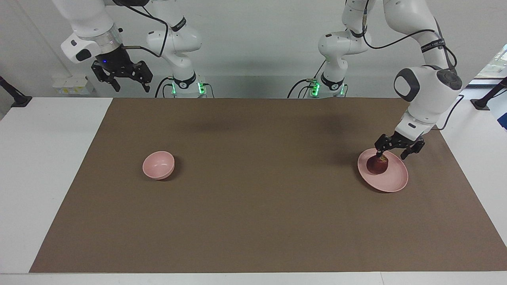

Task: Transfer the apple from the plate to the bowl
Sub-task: 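Lower the left gripper onto the red apple on the pink plate and grasp it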

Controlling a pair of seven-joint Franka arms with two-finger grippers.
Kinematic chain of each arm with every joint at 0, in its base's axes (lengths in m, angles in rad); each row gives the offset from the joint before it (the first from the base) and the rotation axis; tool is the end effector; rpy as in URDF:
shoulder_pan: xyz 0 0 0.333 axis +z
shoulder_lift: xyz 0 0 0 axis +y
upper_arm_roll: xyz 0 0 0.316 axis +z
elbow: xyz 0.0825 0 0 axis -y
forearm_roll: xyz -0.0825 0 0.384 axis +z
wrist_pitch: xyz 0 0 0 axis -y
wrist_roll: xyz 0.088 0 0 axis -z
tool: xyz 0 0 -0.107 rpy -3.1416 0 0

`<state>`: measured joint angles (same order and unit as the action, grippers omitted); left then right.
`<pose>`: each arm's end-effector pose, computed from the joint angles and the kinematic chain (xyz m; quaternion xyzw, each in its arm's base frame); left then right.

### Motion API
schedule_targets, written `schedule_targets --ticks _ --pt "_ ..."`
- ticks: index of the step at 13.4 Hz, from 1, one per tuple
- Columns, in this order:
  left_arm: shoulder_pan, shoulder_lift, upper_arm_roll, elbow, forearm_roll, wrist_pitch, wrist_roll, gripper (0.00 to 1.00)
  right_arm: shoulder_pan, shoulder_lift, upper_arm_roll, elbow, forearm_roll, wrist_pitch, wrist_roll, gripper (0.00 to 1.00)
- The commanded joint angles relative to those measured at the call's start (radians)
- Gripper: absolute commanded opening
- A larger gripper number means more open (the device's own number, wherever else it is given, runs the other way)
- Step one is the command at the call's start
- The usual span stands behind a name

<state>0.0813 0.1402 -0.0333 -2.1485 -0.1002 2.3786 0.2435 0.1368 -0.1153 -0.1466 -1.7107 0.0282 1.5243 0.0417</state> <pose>0.5660 0.0264 0.3453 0.9963 -0.0627 0.0500 0.0316 0.5120 -0.0062 0.6159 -0.9988 0.0248 0.0365 0.0219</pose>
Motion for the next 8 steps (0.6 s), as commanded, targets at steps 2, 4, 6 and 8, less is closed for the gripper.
schedule_targets --ticks 2,4,6,8 --pt "-0.012 -0.018 0.012 -0.06 -0.018 0.102 0.014 1.0 -0.005 -0.015 0.002 -0.05 0.024 0.042 -0.006 1.0" --pt "-0.011 -0.014 0.013 -0.059 -0.018 0.136 0.016 0.56 -0.003 -0.014 0.002 -0.058 0.054 0.06 0.013 1.0" --pt "-0.011 -0.013 0.013 -0.059 -0.018 0.125 0.019 0.29 0.018 -0.012 0.002 -0.067 0.076 0.07 0.061 1.0" --pt "-0.011 -0.011 0.013 -0.053 -0.018 0.123 0.011 0.09 0.023 -0.004 0.002 -0.073 0.079 0.092 0.072 1.0"
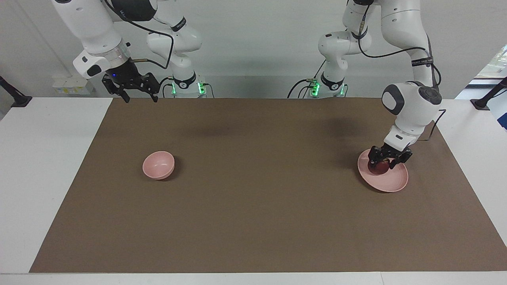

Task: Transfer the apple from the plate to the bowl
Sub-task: 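Lower the left gripper onto the red apple on the pink plate and grasp it, then lift the apple with the left gripper while the right gripper approaches it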

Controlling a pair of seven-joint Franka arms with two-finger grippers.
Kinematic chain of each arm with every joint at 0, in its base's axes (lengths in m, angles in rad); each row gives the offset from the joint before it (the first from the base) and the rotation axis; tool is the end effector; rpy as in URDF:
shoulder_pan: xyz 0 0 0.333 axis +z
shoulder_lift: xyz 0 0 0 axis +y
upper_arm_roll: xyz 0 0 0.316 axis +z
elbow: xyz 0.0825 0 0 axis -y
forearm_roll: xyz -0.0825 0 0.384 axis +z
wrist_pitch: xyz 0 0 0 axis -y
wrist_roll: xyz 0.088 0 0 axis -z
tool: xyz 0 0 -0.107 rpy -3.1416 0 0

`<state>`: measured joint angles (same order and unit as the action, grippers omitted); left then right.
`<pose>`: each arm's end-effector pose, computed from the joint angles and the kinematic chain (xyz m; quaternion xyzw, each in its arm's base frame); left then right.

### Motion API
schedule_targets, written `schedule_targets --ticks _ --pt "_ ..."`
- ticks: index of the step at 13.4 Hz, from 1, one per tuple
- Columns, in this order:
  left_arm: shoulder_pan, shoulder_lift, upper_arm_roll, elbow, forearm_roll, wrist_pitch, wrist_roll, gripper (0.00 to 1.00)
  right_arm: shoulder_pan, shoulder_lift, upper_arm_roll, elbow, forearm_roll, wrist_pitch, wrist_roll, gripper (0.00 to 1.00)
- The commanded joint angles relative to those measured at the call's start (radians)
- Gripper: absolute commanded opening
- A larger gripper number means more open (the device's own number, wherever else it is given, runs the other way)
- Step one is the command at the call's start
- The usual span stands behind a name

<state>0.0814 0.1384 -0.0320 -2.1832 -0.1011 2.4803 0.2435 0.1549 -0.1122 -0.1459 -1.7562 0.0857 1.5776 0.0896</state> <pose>0.5654 0.0285 0.3412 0.9945 -0.0590 0.0836 0.0244 0.5166 0.0099 0.5977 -0.9973 0.0412 0.0363 0.0492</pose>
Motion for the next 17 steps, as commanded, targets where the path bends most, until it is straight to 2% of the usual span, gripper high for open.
schedule_targets --ticks 1,3,6,10,13,15,17 --pt "-0.011 -0.01 0.012 -0.018 -0.017 0.02 0.011 0.03 0.017 0.0 0.002 -0.028 0.031 0.047 0.025 1.0" --pt "-0.012 -0.006 0.011 -0.006 -0.017 0.02 0.002 0.03 0.02 0.011 0.002 -0.028 0.101 0.068 0.073 1.0" --pt "-0.019 -0.028 0.011 0.036 -0.017 -0.001 0.005 0.03 0.086 0.025 0.002 -0.026 0.181 0.11 0.24 1.0" --pt "-0.023 -0.08 -0.006 0.108 -0.038 -0.205 0.005 0.03 0.175 0.051 0.002 -0.028 0.334 0.169 0.487 1.0" --pt "-0.064 -0.129 -0.037 0.12 -0.306 -0.258 -0.007 0.03 0.176 0.077 0.002 -0.039 0.55 0.234 0.614 1.0" --pt "-0.071 -0.126 -0.096 0.125 -0.429 -0.232 -0.071 0.03 0.178 0.126 0.002 -0.045 0.7 0.329 0.749 1.0" --pt "-0.071 -0.128 -0.167 0.117 -0.581 -0.151 -0.084 0.03 0.211 0.167 0.002 -0.042 0.81 0.431 0.841 1.0"
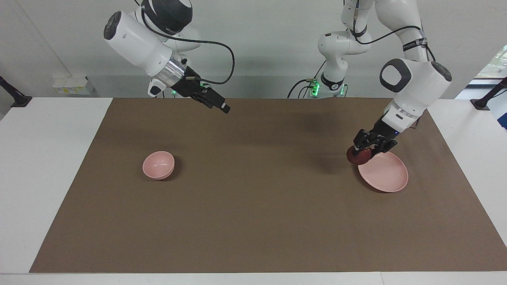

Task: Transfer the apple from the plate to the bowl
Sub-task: 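Lift the apple with the left gripper while the right gripper approaches it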

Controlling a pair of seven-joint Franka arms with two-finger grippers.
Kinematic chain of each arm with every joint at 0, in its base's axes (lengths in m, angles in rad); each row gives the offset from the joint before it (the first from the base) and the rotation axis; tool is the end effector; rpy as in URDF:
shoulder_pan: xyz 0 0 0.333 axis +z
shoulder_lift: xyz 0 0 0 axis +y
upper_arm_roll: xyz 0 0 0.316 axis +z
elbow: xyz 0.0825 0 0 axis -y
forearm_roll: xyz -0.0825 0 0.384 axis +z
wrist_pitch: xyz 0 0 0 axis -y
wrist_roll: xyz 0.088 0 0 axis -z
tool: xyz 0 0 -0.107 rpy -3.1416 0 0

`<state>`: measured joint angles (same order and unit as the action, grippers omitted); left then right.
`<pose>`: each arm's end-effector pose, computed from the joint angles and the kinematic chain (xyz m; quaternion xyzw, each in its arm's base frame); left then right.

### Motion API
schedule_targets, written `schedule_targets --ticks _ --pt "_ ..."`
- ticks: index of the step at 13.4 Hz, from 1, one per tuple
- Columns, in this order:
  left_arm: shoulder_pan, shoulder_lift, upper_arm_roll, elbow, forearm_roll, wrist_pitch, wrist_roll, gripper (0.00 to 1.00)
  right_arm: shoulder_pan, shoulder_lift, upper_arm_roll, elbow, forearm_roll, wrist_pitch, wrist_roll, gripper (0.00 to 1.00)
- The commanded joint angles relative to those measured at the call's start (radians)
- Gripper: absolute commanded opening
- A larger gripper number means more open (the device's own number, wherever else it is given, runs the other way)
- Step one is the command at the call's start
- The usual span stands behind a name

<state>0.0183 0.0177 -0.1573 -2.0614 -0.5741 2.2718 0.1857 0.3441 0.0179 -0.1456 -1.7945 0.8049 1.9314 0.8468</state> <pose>0.5651 -0.0924 0.4482 0.9678 0.0047 0.0976 0.2321 0.5644 0.1649 0.5605 -0.8341 0.4027 0.1385 0.3505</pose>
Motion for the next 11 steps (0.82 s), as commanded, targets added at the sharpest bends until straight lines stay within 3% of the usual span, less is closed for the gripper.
schedule_targets --ticks 1,4,11 --pt "-0.008 -0.007 -0.092 -0.005 -0.18 0.108 -0.028 0.03 0.054 0.065 0.001 -0.003 0.112 0.115 0.109 1.0" --pt "-0.008 0.001 -0.218 -0.008 -0.301 0.251 -0.045 0.03 0.099 0.132 0.001 0.01 0.235 0.188 0.166 1.0" --pt "-0.009 0.007 -0.433 0.003 -0.476 0.412 -0.041 0.03 0.151 0.206 0.001 0.06 0.272 0.27 0.198 1.0"
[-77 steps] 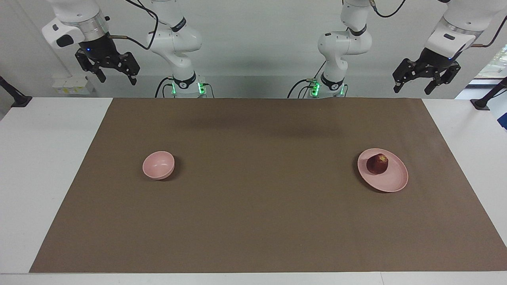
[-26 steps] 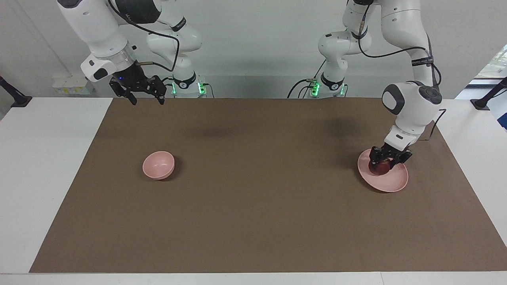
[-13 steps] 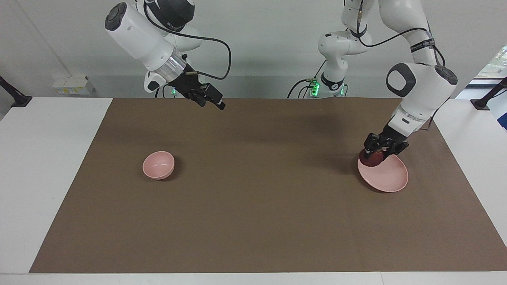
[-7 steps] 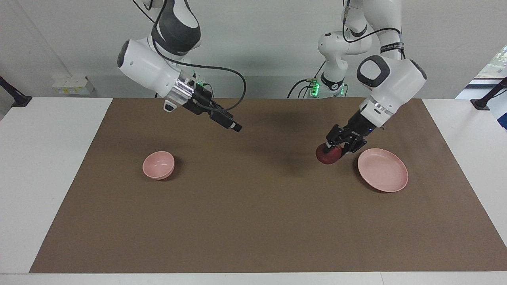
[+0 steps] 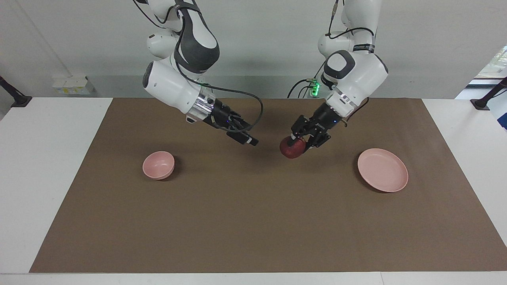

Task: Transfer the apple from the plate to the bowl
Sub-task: 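Lift the apple with the left gripper while the right gripper approaches it, then close the right gripper around the apple held by the left gripper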

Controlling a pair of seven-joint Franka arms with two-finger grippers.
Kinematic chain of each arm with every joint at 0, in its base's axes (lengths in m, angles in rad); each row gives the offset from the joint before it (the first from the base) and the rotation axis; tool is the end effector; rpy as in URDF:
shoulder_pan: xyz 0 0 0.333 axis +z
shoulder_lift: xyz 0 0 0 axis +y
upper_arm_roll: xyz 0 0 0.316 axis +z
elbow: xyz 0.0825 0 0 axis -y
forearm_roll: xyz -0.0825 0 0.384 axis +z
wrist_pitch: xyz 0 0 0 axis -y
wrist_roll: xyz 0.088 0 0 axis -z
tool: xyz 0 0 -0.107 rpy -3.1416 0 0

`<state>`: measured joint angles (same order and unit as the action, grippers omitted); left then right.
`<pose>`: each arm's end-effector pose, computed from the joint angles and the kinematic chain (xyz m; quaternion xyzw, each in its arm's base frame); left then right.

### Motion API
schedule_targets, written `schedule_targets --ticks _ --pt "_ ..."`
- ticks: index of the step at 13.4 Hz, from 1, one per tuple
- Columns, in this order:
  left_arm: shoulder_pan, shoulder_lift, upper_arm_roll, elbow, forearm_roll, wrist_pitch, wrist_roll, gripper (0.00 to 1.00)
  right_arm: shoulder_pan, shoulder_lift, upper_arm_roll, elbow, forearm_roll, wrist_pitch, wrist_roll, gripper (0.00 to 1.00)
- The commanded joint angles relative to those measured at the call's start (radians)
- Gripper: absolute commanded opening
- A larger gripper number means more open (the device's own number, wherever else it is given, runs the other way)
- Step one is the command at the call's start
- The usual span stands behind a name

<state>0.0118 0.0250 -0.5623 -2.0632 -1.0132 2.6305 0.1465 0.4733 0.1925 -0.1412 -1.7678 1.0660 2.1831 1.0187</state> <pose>0.5141 -0.2889 0.4744 0.9071 0.0377 0.1589 0.3880 0.5966 0.2463 0.4909 -0.7306 0.5173 0.1942 0.4012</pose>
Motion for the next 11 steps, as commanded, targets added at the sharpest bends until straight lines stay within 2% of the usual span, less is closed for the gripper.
schedule_targets --ticks 1,4,9,10,11 --pt "-0.004 0.003 -0.051 0.009 -0.057 0.092 -0.002 0.03 0.025 0.022 -0.003 0.016 -0.004 0.012 0.018 1.0" --pt "-0.007 0.03 -0.062 0.064 -0.083 0.12 -0.002 0.03 0.028 0.005 -0.003 -0.013 -0.023 0.0 0.017 1.0" --pt "-0.03 0.032 -0.062 0.074 -0.094 0.129 -0.002 0.03 0.027 0.013 -0.001 -0.016 -0.021 -0.005 0.011 1.0" --pt "-0.036 0.03 -0.062 0.075 -0.103 0.129 -0.002 0.04 0.033 0.016 -0.001 -0.013 -0.02 0.003 0.009 0.97" --pt "-0.038 0.03 -0.062 0.075 -0.107 0.129 -0.002 0.08 0.033 0.018 -0.001 -0.01 -0.006 0.004 0.009 0.49"
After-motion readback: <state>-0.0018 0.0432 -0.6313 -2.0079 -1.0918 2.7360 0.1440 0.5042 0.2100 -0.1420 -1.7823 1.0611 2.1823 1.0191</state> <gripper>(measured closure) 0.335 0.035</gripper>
